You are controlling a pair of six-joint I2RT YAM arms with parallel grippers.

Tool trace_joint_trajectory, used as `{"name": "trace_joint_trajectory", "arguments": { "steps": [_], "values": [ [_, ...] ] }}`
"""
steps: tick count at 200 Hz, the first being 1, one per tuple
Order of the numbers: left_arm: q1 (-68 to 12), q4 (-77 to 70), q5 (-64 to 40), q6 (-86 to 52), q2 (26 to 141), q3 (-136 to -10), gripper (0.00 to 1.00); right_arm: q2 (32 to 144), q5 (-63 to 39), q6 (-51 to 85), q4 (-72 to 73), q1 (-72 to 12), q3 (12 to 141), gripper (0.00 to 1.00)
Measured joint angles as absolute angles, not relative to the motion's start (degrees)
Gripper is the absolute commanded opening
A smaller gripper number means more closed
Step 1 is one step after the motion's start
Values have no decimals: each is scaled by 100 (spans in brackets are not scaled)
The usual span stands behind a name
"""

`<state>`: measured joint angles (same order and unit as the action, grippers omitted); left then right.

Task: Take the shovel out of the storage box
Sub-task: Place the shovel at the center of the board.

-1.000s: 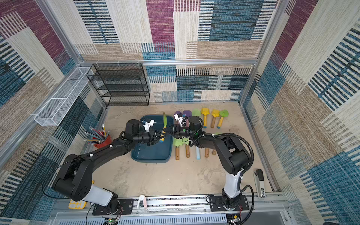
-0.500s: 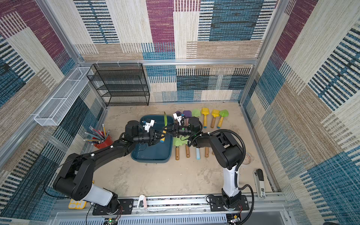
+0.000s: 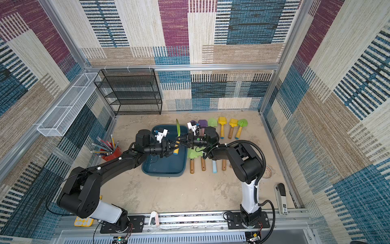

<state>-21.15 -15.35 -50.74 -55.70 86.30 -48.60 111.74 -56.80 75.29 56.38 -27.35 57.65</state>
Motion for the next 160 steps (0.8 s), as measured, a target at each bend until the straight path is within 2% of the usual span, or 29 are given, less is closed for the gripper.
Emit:
{"name": "trace_joint_trajectory", "arguments": {
  "steps": [39,85,114,160],
  "values": [
    [-1918,-478,-4751,-4919,8322,-5199,54,10947,-5636,7137,5288,-2633,5704,0],
    [-1837,952,-3887,-3972,8038,-5616,54,10436,-5483,6501,4346,-2303,5520,0],
    [-1839,1546,-3264,-3640,7972,-5732,54,9977,-5275,5752,3210,-2043,5535,0],
    [-1839,2001,-2709,-3299,7972,-5837,54,9292,-4263,4335,873,-1649,5612,0]
  ]
}}
